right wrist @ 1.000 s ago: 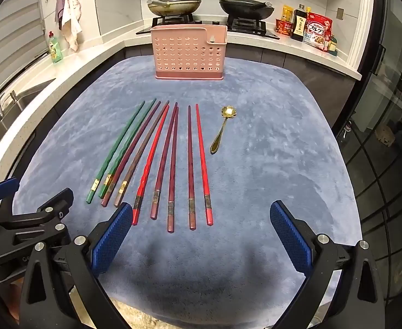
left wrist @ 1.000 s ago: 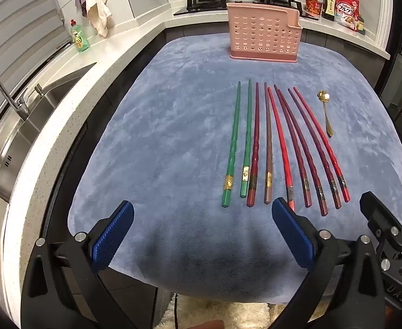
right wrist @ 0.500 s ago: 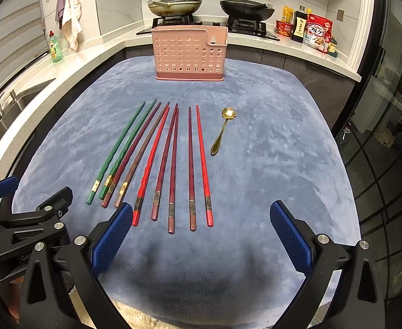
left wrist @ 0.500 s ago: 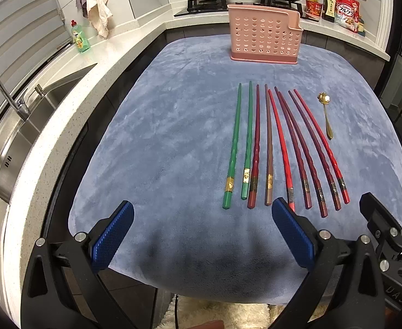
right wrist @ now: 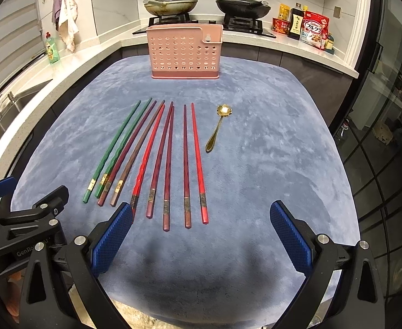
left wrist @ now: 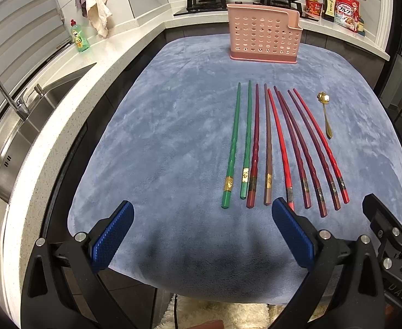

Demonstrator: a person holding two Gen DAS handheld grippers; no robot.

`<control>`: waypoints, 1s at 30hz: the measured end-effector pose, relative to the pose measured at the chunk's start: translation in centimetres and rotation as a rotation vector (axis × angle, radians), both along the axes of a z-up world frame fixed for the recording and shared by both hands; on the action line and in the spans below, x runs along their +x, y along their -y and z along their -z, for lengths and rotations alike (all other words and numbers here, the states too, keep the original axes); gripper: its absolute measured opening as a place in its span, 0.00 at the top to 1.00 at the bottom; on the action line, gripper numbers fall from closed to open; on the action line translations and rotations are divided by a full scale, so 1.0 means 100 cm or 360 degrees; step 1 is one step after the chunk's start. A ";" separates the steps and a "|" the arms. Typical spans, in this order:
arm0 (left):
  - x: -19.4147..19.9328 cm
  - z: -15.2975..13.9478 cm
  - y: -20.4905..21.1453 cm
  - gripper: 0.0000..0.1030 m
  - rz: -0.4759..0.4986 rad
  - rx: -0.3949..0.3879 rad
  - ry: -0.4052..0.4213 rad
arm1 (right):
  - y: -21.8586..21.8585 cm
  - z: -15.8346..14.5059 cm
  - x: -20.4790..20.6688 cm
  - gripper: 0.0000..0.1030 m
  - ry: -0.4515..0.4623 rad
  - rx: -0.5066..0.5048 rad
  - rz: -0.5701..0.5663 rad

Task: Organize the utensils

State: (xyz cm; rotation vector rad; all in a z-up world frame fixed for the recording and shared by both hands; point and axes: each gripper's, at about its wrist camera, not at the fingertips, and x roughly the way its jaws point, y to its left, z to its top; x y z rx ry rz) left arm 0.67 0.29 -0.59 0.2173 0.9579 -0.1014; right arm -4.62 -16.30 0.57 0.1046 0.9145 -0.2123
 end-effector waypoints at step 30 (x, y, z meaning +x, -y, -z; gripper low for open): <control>-0.001 -0.001 0.006 0.07 0.0008 0.0001 0.0002 | 0.002 0.003 -0.004 0.06 -0.0007 -0.0006 0.0011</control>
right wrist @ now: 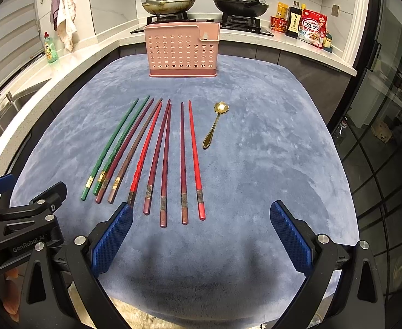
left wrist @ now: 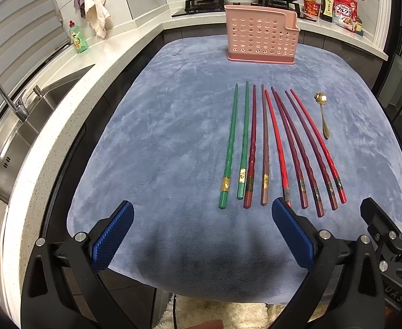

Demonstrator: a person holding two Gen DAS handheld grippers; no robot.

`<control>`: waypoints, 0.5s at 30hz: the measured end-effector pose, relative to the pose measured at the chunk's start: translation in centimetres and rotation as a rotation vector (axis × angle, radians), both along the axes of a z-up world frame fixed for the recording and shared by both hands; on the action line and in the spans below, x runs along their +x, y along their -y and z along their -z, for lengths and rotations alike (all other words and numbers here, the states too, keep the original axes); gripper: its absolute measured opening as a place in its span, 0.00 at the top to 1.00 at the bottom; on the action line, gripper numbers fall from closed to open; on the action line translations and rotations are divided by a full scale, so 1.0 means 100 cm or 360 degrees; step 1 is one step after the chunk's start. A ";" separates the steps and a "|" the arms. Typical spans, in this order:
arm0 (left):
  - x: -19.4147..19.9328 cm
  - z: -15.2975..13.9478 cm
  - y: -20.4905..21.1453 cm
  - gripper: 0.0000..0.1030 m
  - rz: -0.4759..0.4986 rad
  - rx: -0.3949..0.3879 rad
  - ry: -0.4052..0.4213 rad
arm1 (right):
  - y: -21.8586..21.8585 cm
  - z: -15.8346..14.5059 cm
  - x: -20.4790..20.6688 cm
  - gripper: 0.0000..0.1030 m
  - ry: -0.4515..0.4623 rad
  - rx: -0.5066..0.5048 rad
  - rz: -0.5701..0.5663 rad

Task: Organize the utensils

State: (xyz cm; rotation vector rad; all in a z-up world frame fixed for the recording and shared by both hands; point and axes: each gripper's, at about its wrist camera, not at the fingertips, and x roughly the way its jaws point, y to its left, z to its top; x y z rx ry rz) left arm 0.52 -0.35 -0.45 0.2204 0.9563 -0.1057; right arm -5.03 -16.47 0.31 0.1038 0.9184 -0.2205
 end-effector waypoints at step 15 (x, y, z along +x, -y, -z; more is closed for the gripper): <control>-0.001 -0.001 0.002 0.07 0.0002 0.0002 -0.0001 | 0.001 0.000 0.000 0.06 -0.0001 0.0002 0.0000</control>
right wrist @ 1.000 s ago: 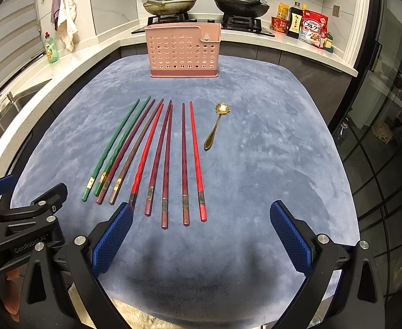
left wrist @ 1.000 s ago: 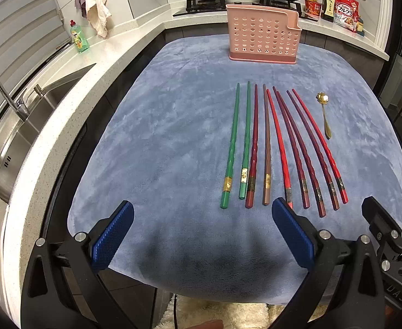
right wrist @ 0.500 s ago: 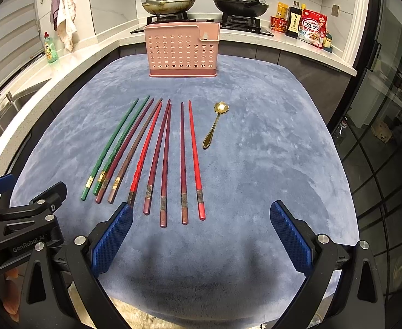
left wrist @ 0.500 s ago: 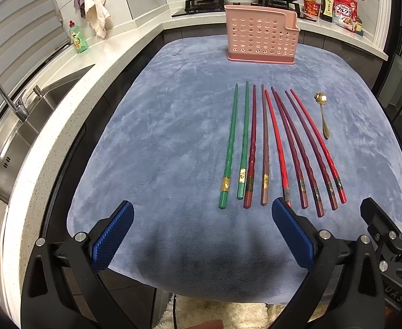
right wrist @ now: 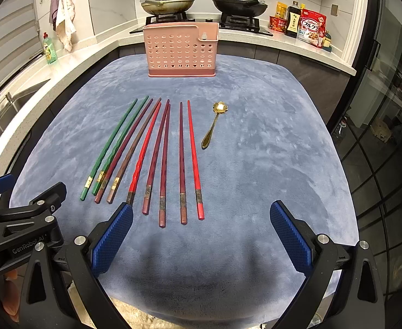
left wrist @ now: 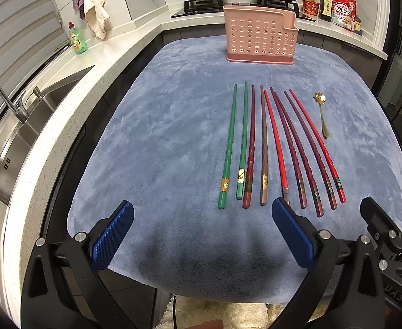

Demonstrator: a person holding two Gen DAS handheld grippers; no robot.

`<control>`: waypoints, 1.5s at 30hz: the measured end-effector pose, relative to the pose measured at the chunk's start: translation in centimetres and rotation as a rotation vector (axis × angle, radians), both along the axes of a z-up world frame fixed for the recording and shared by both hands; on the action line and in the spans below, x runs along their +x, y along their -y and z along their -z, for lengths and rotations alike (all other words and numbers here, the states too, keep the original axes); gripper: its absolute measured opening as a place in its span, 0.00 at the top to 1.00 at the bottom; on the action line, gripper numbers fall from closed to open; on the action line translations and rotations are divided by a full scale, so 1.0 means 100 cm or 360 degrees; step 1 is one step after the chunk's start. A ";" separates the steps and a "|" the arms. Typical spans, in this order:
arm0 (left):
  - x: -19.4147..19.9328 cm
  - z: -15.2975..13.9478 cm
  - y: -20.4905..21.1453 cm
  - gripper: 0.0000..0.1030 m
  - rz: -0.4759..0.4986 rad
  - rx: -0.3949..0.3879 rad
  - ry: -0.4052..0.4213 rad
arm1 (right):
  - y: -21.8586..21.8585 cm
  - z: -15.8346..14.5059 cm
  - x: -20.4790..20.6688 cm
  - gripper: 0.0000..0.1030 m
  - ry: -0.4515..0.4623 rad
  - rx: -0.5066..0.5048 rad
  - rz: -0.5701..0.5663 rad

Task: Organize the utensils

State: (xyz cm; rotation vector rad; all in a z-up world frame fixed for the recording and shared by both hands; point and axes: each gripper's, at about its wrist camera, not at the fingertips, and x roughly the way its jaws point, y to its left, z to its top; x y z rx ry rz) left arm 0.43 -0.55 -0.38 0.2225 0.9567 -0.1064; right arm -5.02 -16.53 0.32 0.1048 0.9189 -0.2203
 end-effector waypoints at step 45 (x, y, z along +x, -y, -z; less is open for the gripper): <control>0.075 0.057 -0.023 0.07 -0.0114 -0.0126 -0.0063 | 0.049 0.026 0.043 0.06 -0.0010 0.0056 0.0141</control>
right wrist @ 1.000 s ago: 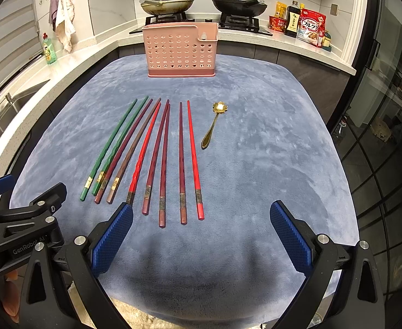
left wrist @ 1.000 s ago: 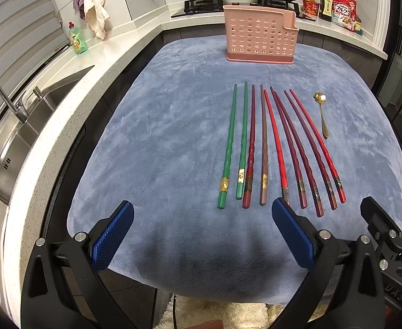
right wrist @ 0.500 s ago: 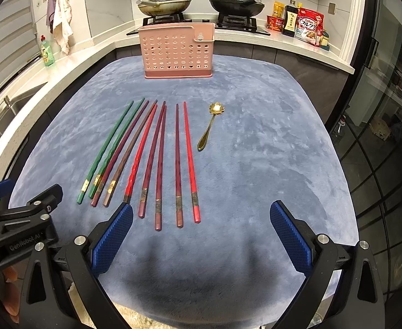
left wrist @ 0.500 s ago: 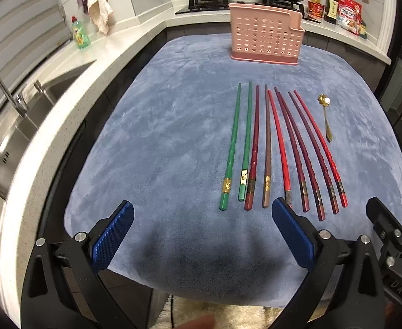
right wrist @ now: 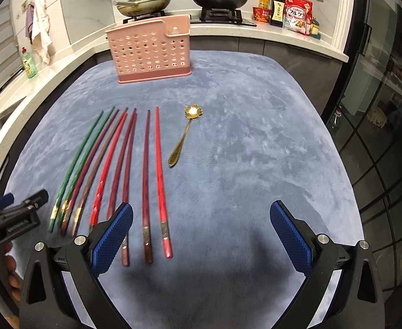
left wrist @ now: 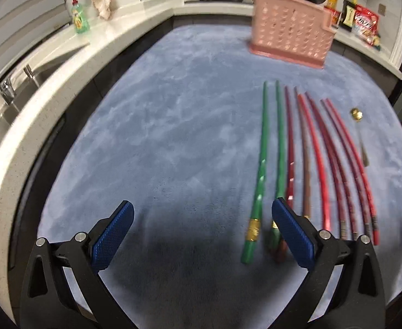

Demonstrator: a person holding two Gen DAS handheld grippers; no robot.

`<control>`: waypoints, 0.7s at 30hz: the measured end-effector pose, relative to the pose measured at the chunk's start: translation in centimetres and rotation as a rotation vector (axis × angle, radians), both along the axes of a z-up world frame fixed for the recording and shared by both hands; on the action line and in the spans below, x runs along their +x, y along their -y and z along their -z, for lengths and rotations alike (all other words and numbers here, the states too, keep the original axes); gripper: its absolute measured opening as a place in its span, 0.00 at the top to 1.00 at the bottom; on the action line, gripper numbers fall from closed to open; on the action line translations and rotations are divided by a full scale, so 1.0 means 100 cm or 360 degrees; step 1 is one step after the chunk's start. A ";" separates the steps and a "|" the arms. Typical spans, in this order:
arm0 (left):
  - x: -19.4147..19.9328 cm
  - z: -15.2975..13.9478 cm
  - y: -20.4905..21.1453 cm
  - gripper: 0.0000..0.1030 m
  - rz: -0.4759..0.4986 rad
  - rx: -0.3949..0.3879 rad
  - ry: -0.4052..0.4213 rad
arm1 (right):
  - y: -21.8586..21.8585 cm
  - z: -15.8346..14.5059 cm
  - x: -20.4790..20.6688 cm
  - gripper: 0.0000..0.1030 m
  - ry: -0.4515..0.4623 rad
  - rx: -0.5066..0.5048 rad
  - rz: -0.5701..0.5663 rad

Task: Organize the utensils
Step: 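Grasp the green chopstick with the left tool while the right tool grasps the gold spoon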

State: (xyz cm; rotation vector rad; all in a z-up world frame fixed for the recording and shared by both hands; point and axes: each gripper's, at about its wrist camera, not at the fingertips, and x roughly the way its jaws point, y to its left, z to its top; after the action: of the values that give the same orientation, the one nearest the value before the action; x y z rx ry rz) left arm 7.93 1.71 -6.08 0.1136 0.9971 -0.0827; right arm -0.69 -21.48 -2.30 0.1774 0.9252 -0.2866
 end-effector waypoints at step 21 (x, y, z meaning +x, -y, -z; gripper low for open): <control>0.001 0.019 -0.013 0.43 0.0055 -0.0046 -0.0089 | 0.015 0.029 0.069 0.33 -0.0025 0.0051 -0.0019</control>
State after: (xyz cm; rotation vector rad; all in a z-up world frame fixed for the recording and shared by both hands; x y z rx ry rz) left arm 8.01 3.02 -8.01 0.1026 1.0496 -0.1327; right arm 6.22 -23.00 -5.23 0.1991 0.9467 -0.2626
